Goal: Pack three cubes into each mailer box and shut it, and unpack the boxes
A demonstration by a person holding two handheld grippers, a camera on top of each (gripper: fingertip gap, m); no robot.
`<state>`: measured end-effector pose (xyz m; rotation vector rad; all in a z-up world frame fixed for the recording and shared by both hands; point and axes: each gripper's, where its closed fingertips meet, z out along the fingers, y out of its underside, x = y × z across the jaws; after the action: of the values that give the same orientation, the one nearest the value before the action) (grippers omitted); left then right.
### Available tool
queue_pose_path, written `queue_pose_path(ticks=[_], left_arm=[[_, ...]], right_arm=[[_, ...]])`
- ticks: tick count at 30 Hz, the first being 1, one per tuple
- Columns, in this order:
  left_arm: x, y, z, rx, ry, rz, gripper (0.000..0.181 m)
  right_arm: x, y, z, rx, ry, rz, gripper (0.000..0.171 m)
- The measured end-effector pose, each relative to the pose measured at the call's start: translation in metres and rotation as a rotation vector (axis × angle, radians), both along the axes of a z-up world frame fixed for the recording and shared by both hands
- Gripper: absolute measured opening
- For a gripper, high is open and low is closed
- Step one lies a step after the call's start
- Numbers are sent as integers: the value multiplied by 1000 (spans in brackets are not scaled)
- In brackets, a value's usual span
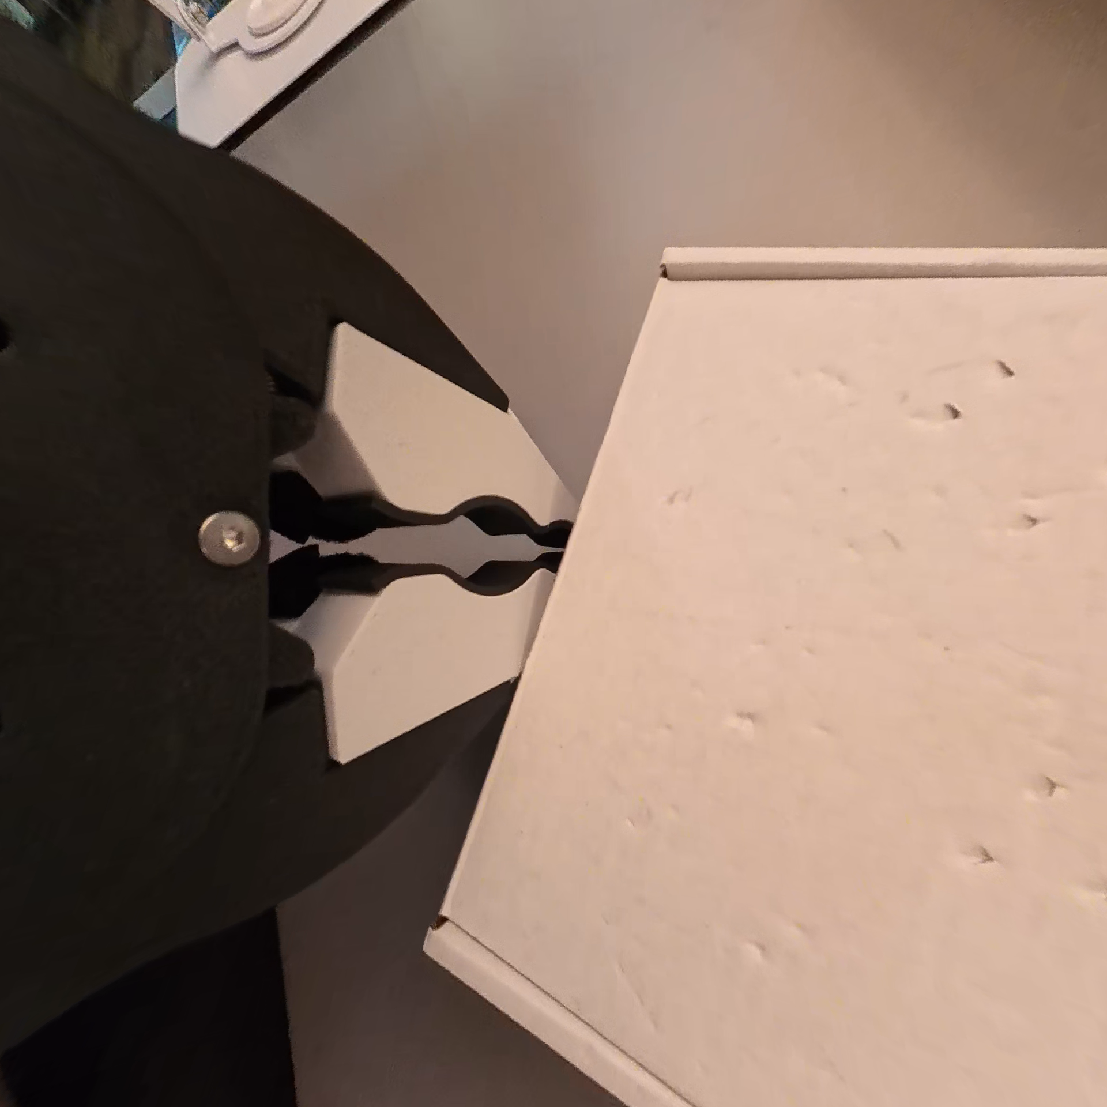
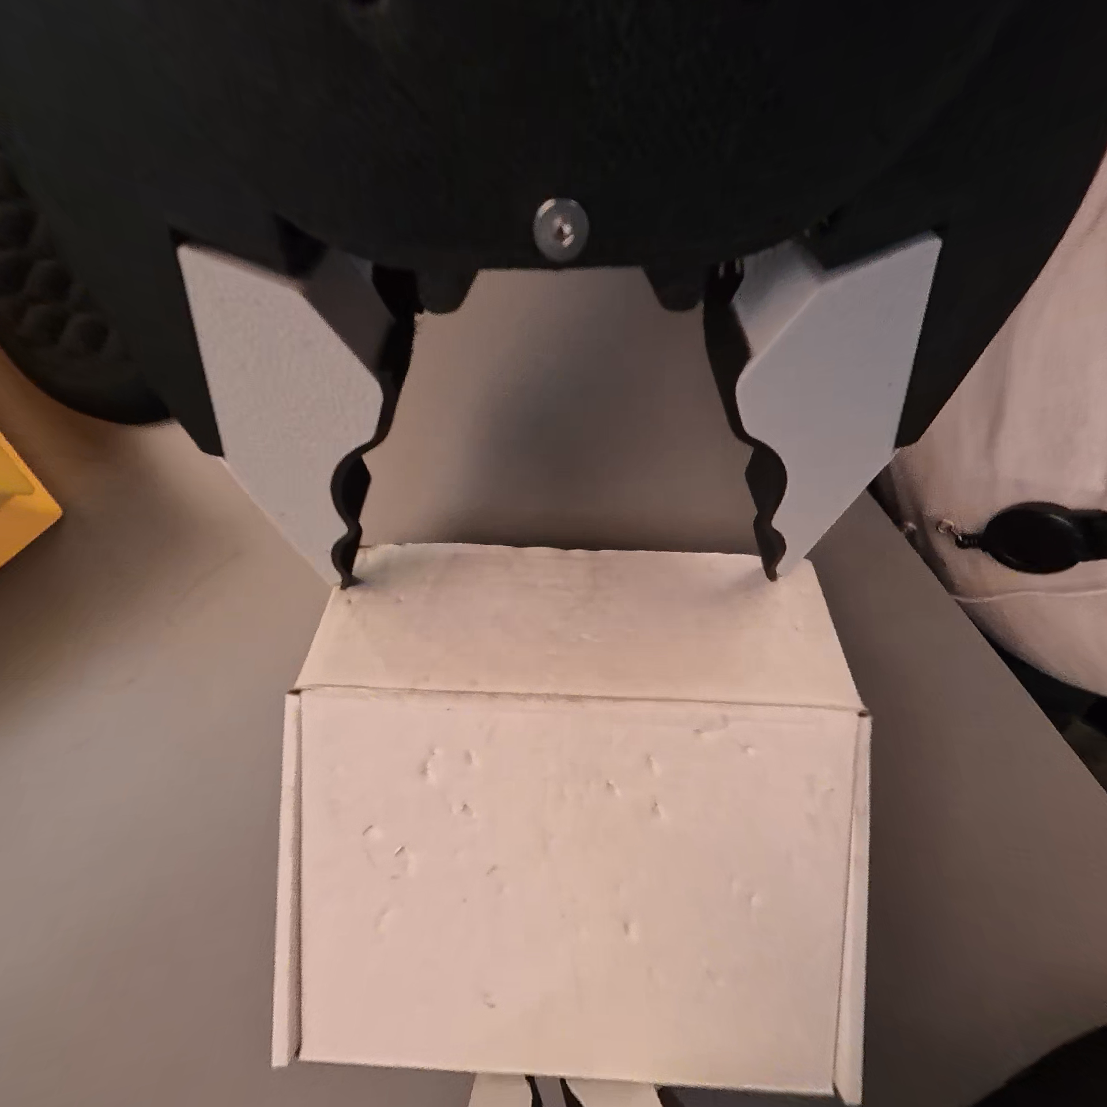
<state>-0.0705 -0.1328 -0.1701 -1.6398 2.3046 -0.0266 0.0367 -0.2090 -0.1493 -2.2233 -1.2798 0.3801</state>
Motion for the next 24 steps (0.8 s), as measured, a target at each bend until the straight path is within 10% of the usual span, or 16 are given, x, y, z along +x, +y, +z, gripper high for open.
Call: queue_pose_path(ticks=[24], left_arm=[[9, -1, 0, -50, -64, 30, 0]], right_arm=[[2, 2, -3, -129, -153, -78, 129]])
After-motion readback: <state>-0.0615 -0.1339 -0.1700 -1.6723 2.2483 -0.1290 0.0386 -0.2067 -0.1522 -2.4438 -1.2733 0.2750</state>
